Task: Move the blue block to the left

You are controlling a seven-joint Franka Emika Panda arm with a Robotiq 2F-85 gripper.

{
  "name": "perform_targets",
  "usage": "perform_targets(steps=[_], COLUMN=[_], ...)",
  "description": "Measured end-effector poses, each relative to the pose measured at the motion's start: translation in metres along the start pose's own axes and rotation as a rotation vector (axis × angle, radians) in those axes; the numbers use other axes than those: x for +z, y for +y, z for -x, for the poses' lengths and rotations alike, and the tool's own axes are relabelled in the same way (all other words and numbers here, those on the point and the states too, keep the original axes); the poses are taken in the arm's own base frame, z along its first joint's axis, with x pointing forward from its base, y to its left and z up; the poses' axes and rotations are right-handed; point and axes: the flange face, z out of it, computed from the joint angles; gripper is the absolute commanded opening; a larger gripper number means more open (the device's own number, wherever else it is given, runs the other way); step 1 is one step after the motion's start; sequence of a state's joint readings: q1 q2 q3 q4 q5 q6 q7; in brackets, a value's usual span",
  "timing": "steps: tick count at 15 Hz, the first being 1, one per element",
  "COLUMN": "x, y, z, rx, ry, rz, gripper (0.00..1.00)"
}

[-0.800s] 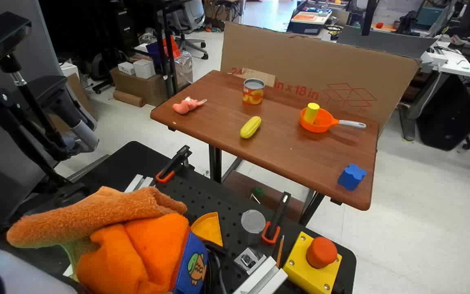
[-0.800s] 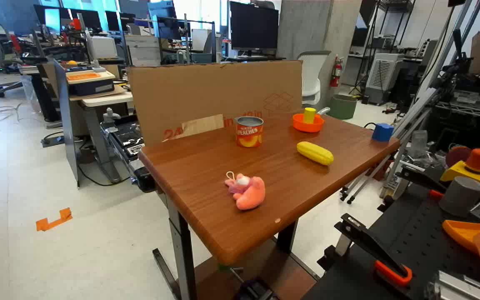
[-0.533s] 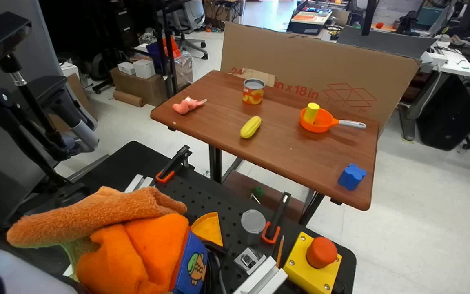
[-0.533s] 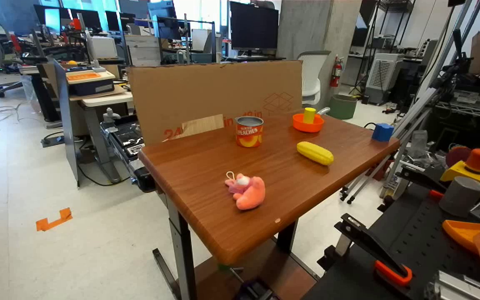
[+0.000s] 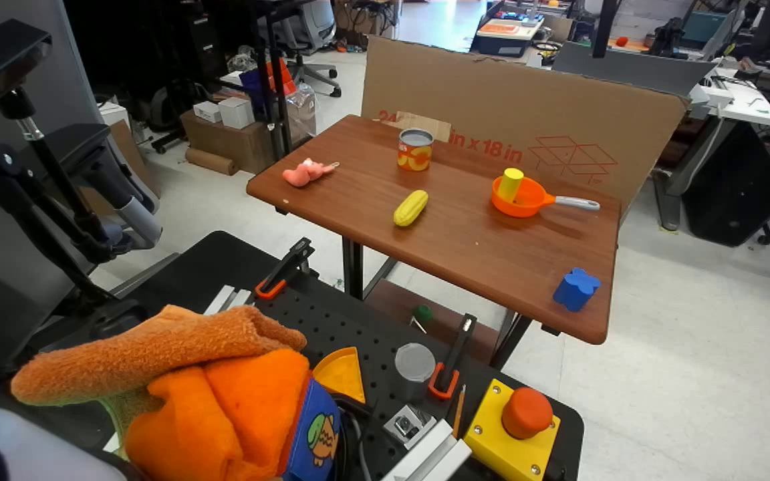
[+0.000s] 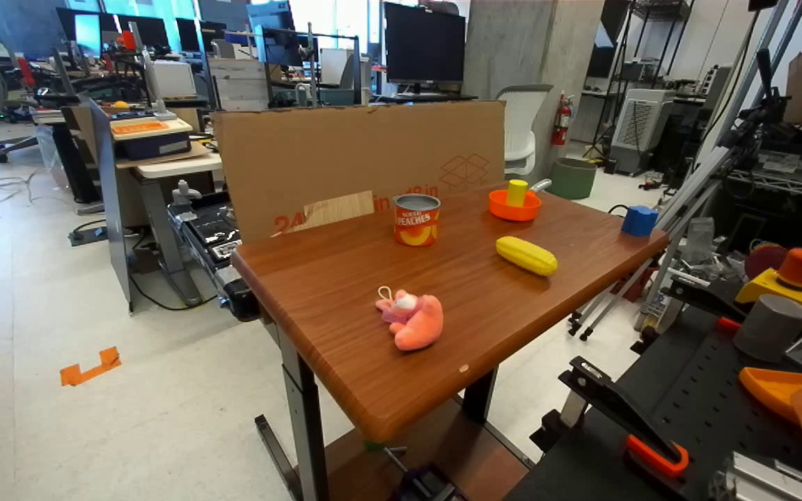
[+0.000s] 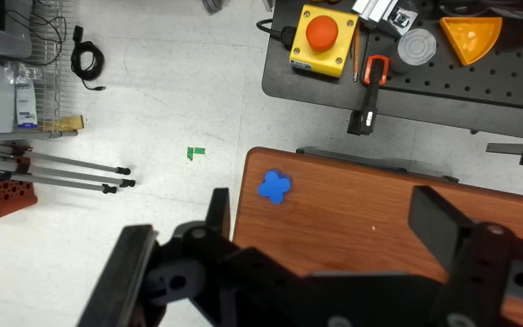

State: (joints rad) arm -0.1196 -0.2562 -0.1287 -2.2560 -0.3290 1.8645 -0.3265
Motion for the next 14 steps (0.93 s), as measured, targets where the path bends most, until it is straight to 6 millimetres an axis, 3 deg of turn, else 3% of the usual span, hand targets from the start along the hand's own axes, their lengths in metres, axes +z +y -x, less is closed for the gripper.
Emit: perform_targets(steps=[5, 11, 14], x=[0.008, 0.052, 0.078], y=[-0.007, -0.033, -0.034], z=[-0.011, -0.061, -0.083], rx=[0.006, -0.006, 0.069], ry=[-0.008, 0.014, 0.001], rz=[-0.007, -0.033, -0.039], gripper=[1.0, 1.0, 1.0])
